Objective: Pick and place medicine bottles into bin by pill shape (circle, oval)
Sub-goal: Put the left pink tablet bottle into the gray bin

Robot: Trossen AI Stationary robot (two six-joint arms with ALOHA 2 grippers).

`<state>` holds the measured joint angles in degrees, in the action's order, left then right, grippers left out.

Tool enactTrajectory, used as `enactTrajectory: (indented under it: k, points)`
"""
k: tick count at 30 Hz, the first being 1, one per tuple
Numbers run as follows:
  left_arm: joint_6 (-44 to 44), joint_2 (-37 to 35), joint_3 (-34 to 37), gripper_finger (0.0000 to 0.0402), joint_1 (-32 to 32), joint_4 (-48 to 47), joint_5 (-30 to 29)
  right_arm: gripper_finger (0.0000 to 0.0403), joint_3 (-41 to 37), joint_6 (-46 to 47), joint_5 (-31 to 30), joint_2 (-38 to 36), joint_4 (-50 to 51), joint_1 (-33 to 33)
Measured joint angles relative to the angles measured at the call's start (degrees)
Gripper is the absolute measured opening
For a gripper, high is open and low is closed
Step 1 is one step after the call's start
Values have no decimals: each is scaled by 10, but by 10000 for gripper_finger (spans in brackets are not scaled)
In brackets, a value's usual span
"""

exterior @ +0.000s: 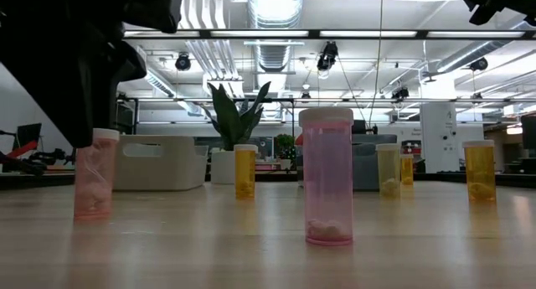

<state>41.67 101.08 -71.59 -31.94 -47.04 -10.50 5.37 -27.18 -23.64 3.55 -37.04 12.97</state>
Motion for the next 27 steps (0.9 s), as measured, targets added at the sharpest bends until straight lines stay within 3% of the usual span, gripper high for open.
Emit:
enactTrajectory:
  k: [7,13,18,24,27]
  points:
    - [-1,0,-4,99,1,-5,0,215,0,0,-3,0,2,0]
    - [-16,-28,-38,99,24,-86,9,215,0,0,-4,0,3,0]
    - [-37,-94,-45,98,73,-135,4,215,0,0,-4,0,3,0]
    - [-101,-190,-39,98,159,-195,-89,215,0,0,-5,0,4,0]
    - [-137,-233,-30,97,229,-199,-101,215,0,0,-5,0,4,0]
